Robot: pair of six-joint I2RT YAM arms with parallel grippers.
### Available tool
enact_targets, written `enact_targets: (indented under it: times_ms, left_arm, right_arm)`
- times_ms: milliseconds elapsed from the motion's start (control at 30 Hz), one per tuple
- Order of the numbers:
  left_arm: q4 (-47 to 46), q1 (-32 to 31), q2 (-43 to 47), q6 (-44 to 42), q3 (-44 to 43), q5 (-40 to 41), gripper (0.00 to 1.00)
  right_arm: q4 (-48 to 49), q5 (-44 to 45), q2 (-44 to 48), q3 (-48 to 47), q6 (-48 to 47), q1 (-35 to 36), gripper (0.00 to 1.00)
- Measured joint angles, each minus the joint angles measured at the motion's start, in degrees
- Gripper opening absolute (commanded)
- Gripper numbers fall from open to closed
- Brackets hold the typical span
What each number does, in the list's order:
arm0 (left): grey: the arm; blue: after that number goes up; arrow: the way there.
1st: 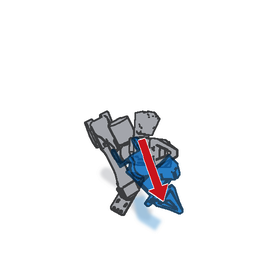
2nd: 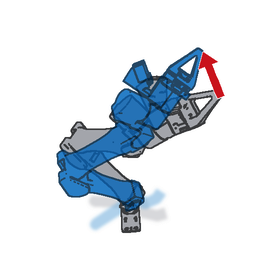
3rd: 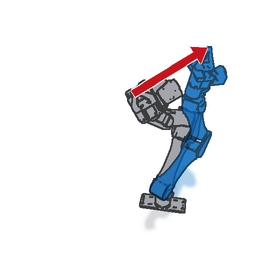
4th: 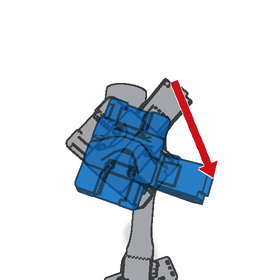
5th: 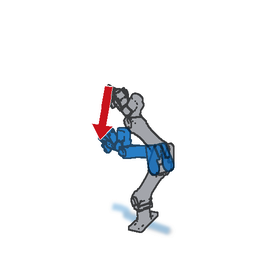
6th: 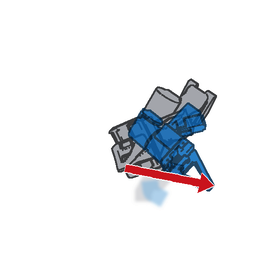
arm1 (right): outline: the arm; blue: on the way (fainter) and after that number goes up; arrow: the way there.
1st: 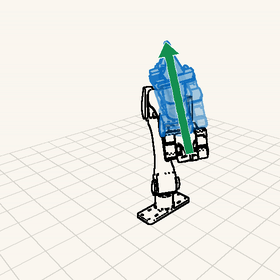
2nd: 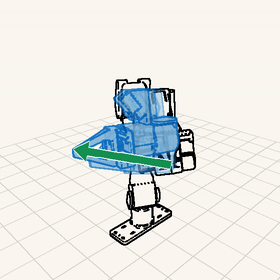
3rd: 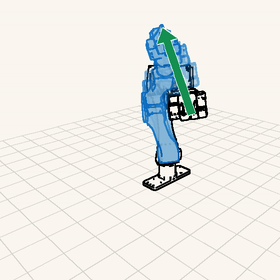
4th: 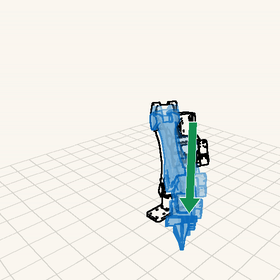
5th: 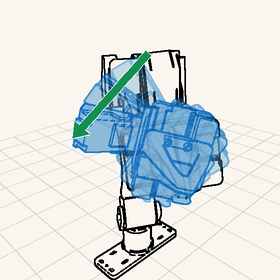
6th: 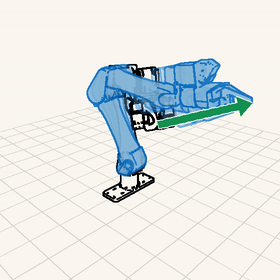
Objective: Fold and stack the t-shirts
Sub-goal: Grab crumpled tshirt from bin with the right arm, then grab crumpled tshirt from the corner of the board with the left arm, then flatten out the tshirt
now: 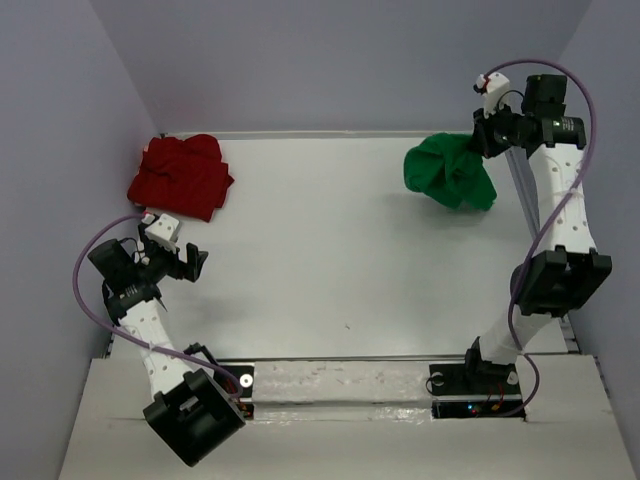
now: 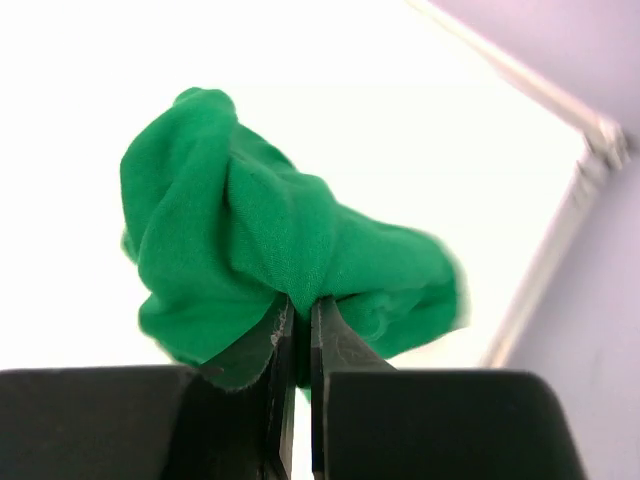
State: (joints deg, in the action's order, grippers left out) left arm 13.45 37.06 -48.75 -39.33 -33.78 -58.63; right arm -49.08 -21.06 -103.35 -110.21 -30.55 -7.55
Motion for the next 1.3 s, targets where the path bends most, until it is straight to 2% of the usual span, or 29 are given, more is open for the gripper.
enact_targets:
  times_ms: [167, 200, 233, 267, 400, 500, 767, 833, 1000, 1067, 1200, 1300]
  left_arm:
    - [-0.3, 0.0, 0.5, 0.3, 0.0, -0.5, 0.93]
    - [-0.3, 0.0, 0.5, 0.3, 0.0, -0.6, 0.93]
    - [-0.3, 0.0, 0.5, 0.3, 0.0, -0.7, 0.93]
    - [-0.3, 0.0, 0.5, 0.3, 0.0, -0.7, 0.93]
    - [-0.3, 0.0, 0.5, 0.4, 0.0, -0.9, 0.93]
    - [-0.3, 0.0, 0.5, 0.4, 0.0, -1.0, 0.93]
    - [-0.3, 0.0, 0.5, 0.3, 0.0, -1.2, 0.93]
    - [-0.3, 0.0, 0.5, 0.4, 0.0, -1.3, 0.94]
    - [-0.2, -1.1, -0.4, 0.9, -0.3, -2.8, 0.9]
    - [0.3, -3.8, -2.2, 1.6, -1.6, -2.4, 0.87]
    - [0.3, -17.2, -7.2, 2.4, -5.4, 1.3, 0.86]
    - [0.6, -21.2, -9.7, 2.3, -6.0, 3.2, 0.85]
  right_arm:
    - [-15.5, -20.1, 7.4, -8.3, -4.8, 4.0, 0.01]
    - [-17.2, -22.6, 7.8, -8.7, -5.9, 4.9, 0.42]
    - [-18.8, -25.5, 8.4, -8.0, -6.7, 7.2, 0.87]
    - [-20.2, -27.3, 8.9, -6.2, -7.8, 8.9, 0.99]
    - [-23.7, -29.9, 9.5, 4.3, -8.8, 13.2, 1.0]
    - [-24.5, -28.4, 9.1, 11.5, -8.0, 13.0, 1.0]
    - [-25.0, -27.6, 8.2, 13.5, -7.6, 12.5, 1.0]
    - [-24.3, -27.6, 8.0, 14.6, -7.3, 12.7, 0.98]
    - [-22.1, -25.9, 5.2, 19.6, -5.9, 14.3, 0.85]
    - [-20.5, -25.4, 3.4, 21.9, -5.0, 15.2, 0.84]
    - [-17.1, -23.7, 1.4, 27.1, -3.0, 17.2, 0.81]
    - [-15.7, -22.8, 0.4, 29.1, -1.8, 20.4, 0.8]
